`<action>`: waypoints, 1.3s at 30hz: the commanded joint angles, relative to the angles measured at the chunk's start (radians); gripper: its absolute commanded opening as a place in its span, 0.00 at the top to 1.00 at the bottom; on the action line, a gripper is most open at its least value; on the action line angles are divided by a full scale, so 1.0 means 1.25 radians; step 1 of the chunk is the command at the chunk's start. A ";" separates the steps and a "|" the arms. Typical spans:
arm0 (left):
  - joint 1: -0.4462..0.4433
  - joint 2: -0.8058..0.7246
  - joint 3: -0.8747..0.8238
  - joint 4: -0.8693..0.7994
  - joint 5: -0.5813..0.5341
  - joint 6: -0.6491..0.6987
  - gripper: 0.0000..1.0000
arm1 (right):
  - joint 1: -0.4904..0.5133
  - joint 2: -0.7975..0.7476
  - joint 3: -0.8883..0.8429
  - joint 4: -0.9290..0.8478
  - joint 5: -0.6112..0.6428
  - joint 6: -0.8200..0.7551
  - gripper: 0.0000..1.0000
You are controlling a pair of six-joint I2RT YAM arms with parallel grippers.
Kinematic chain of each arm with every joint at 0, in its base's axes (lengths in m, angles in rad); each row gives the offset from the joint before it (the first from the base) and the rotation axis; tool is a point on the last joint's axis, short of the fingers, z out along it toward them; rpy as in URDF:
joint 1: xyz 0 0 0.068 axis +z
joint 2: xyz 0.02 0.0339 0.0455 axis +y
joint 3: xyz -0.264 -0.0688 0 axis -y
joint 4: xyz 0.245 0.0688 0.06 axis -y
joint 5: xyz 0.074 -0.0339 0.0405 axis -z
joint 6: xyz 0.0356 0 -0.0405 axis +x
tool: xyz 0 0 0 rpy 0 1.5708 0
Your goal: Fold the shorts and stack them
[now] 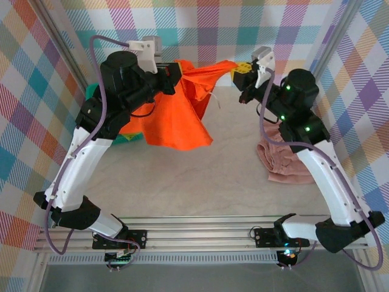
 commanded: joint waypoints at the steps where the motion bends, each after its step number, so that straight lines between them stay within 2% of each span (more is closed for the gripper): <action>1: 0.006 0.003 0.032 0.031 0.035 0.011 1.00 | -0.012 -0.052 0.029 0.004 0.087 -0.043 1.00; 9: 0.006 0.090 0.108 0.015 0.105 -0.005 1.00 | -0.012 -0.094 0.044 -0.014 0.167 -0.095 1.00; 15: 0.007 0.113 0.085 -0.023 0.021 0.010 0.99 | -0.012 -0.069 0.015 -0.048 0.148 -0.067 1.00; 18: 0.008 0.114 0.041 -0.056 -0.068 0.019 0.83 | -0.012 -0.052 -0.011 -0.062 0.122 -0.032 1.00; 19: 0.011 0.113 0.022 -0.062 -0.088 0.020 0.73 | -0.012 -0.048 -0.021 -0.067 0.119 -0.027 1.00; 22: 0.038 0.092 -0.068 -0.064 -0.148 0.006 0.33 | -0.012 -0.055 -0.079 -0.065 0.124 -0.028 1.00; 23: 0.060 0.080 -0.100 -0.064 -0.154 -0.007 0.21 | -0.012 -0.065 -0.106 -0.064 0.129 -0.043 1.00; 25: 0.136 0.063 -0.139 -0.076 -0.129 -0.056 0.12 | -0.012 -0.081 -0.148 -0.072 0.150 -0.072 1.00; 27: 0.237 0.046 -0.175 -0.076 -0.073 -0.099 0.10 | -0.012 -0.097 -0.192 -0.085 0.164 -0.105 1.00; 30: 0.336 0.042 -0.196 -0.075 -0.094 -0.089 0.06 | -0.011 -0.119 -0.259 -0.096 0.176 -0.144 1.00; 36: 0.487 0.161 -0.136 -0.175 -0.094 -0.121 0.02 | -0.012 -0.155 -0.348 -0.084 0.293 -0.202 1.00; 39: 0.526 0.238 -0.116 -0.196 -0.090 -0.131 0.02 | -0.013 -0.159 -0.361 -0.080 0.368 -0.208 1.00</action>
